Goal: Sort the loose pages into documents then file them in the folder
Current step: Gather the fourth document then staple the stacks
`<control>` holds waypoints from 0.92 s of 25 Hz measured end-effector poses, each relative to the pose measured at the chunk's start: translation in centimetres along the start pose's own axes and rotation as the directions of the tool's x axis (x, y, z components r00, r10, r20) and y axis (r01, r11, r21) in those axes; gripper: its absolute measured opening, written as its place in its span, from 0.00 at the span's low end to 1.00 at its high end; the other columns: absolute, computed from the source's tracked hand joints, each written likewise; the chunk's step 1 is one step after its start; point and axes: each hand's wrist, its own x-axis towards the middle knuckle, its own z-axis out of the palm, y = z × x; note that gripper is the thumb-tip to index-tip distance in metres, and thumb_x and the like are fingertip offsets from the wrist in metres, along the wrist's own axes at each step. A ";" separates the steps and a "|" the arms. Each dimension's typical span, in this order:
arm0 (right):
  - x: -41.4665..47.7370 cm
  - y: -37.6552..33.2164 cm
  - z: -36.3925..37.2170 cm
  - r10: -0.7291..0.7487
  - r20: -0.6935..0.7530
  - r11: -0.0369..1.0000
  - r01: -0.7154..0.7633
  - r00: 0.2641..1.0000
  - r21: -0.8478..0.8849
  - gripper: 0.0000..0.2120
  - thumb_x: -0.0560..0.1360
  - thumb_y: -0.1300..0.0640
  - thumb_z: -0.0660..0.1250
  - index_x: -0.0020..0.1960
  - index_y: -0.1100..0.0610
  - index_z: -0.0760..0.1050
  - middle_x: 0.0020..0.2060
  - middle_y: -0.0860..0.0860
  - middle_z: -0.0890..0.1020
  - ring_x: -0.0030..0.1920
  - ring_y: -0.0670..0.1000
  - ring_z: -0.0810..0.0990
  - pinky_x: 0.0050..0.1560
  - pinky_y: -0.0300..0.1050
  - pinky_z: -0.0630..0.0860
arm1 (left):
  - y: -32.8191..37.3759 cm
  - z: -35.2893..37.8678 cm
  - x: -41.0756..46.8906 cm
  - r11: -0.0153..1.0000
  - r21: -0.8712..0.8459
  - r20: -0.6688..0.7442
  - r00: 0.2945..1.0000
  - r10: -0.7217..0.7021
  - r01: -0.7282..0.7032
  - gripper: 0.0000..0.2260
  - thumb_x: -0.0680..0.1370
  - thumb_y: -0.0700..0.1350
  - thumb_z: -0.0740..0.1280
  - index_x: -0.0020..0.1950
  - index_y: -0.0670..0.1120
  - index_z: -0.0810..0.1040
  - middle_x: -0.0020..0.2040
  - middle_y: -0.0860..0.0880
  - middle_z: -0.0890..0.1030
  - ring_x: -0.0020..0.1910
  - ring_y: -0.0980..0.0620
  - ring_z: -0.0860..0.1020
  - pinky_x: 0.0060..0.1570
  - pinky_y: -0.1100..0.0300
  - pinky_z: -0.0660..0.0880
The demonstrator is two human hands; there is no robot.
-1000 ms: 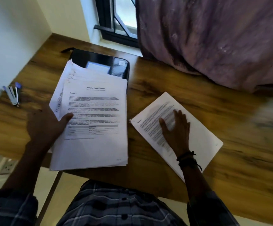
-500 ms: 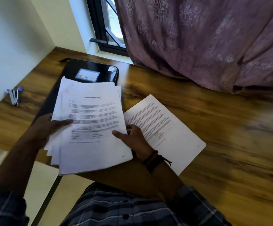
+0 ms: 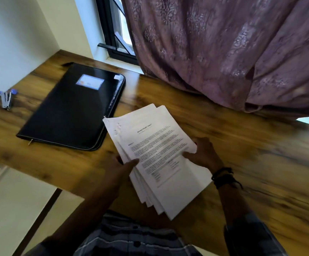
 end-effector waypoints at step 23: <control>-12.6 6.6 -7.9 -0.012 -0.560 0.618 0.446 0.828 0.647 0.20 0.72 0.64 0.72 0.62 0.52 0.75 0.54 0.44 0.84 0.55 0.45 0.83 0.50 0.38 0.80 | 7.5 11.6 -3.2 0.762 -0.092 0.418 0.670 0.613 -0.640 0.16 0.71 0.46 0.76 0.56 0.48 0.79 0.51 0.56 0.86 0.51 0.53 0.84 0.46 0.58 0.82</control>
